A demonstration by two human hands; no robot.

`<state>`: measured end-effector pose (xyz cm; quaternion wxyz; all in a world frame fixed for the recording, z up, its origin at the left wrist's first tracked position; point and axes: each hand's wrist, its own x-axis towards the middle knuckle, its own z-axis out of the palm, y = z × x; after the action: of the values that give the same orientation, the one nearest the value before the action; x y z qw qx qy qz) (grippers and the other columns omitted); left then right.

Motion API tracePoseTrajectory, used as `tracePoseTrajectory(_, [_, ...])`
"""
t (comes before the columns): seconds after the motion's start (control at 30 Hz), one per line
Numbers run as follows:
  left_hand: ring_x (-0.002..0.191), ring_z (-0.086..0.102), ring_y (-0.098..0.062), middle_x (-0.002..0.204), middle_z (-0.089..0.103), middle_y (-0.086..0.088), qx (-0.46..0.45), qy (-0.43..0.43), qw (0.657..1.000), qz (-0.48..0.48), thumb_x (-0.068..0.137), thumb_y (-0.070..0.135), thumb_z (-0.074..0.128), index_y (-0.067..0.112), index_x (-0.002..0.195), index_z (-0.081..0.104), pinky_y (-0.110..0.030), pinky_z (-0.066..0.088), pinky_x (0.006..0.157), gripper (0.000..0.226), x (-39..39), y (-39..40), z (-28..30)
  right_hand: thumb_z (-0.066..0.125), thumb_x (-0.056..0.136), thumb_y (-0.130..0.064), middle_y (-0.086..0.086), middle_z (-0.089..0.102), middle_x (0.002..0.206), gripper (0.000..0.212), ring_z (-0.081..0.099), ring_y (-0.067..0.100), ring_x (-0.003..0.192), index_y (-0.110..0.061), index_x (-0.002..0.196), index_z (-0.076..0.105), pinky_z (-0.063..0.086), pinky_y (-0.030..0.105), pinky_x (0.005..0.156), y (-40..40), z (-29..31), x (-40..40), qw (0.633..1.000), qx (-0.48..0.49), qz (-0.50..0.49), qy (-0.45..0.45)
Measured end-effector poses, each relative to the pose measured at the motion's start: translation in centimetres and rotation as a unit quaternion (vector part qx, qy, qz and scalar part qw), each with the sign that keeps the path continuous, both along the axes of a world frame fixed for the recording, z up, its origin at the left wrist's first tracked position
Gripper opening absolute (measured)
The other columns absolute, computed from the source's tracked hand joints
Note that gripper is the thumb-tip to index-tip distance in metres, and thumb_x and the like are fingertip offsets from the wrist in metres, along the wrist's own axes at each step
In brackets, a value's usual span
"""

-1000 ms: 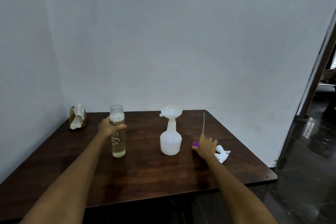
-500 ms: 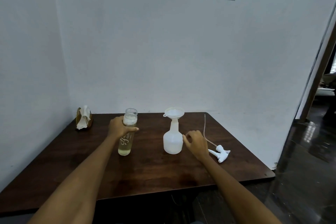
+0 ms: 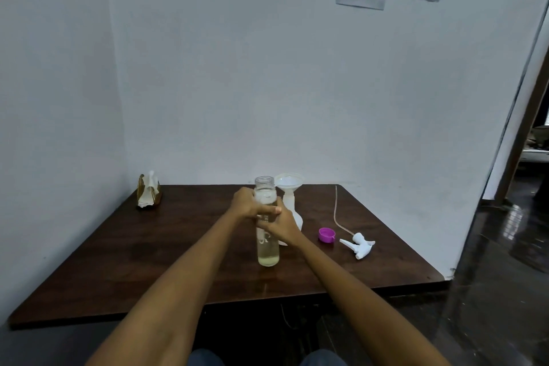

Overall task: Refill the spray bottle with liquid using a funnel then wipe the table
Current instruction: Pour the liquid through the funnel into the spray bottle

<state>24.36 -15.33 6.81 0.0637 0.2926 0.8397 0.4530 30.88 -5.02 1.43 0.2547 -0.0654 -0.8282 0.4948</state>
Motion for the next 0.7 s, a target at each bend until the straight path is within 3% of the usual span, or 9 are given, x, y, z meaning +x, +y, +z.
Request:
tracePoseTrajectory(0.1, [0.078, 0.064, -0.013, 0.087, 0.07, -0.004, 0.005, 0.002, 1.0, -0.025, 0.06, 0.037, 0.088, 0.009, 0.087, 0.073, -0.021, 0.049, 0.068, 0.042, 1.0, 2.0, 0.3, 0.073, 0.074, -0.002, 0.003, 0.064, 0.105, 0.05, 0.062, 0.015, 0.093, -0.005, 0.12, 0.054, 0.051, 0.006, 0.067, 0.8, 1.1, 0.8, 0.998, -0.029, -0.048, 0.034])
tracePoseTrajectory(0.27, [0.09, 0.061, -0.014, 0.112, 0.069, -0.011, 0.05, -0.031, 0.992, -0.107, 0.073, 0.029, 0.081, 0.008, 0.108, 0.066, -0.012, 0.047, 0.062, 0.043, 2.4, 4.7, 1.5, 0.069, 0.079, -0.009, 0.003, 0.065, 0.091, 0.024, 0.063, 0.015, 0.085, -0.007, 0.102, 0.062, 0.043, 0.004, 0.054, 3.7, 3.4, 1.6, 0.993, -0.002, -0.12, 0.022])
tracePoseTrajectory(0.37, [0.1, 0.057, -0.018, 0.121, 0.061, -0.009, 0.047, -0.088, 0.978, -0.183, 0.08, 0.022, 0.075, 0.009, 0.125, 0.055, -0.023, 0.05, 0.067, 0.051, 2.3, 4.9, 2.4, 0.074, 0.073, -0.007, 0.007, 0.069, 0.094, 0.033, 0.063, 0.014, 0.083, -0.004, 0.104, 0.064, 0.045, 0.009, 0.057, 5.6, 4.8, 2.3, 0.992, 0.032, -0.126, 0.005])
tracePoseTrajectory(0.47, [0.105, 0.061, -0.028, 0.125, 0.058, -0.017, 0.088, -0.12, 0.976, -0.161, 0.08, 0.015, 0.074, 0.003, 0.132, 0.045, -0.033, 0.053, 0.076, 0.06, 1.5, 5.0, 2.7, 0.077, 0.073, -0.015, 0.012, 0.071, 0.095, 0.035, 0.067, 0.018, 0.082, -0.004, 0.104, 0.063, 0.051, 0.018, 0.062, 7.2, 6.1, 2.8, 0.99, 0.053, -0.132, 0.004])
tracePoseTrajectory(0.6, [0.067, 0.066, -0.018, 0.105, 0.069, -0.025, 0.203, -0.084, 0.975, -0.027, 0.084, 0.018, 0.071, -0.003, 0.113, 0.059, -0.025, 0.058, 0.063, 0.037, 0.0, 3.9, 2.4, 0.078, 0.069, -0.01, 0.011, 0.07, 0.097, 0.04, 0.067, 0.021, 0.085, -0.003, 0.106, 0.063, 0.054, 0.03, 0.077, 9.2, 7.7, 3.2, 0.989, 0.053, -0.141, 0.002])
tracePoseTrajectory(0.7, [0.075, 0.062, -0.019, 0.103, 0.071, -0.02, 0.195, -0.056, 0.974, 0.104, 0.093, 0.024, 0.059, 0.004, 0.08, 0.065, -0.038, 0.057, 0.081, 0.024, -2.1, 3.2, 1.2, 0.077, 0.067, -0.005, 0.01, 0.068, 0.096, 0.04, 0.063, 0.021, 0.087, -0.001, 0.105, 0.063, 0.051, 0.031, 0.08, 10.5, 8.6, 2.8, 0.983, 0.09, -0.157, -0.035])
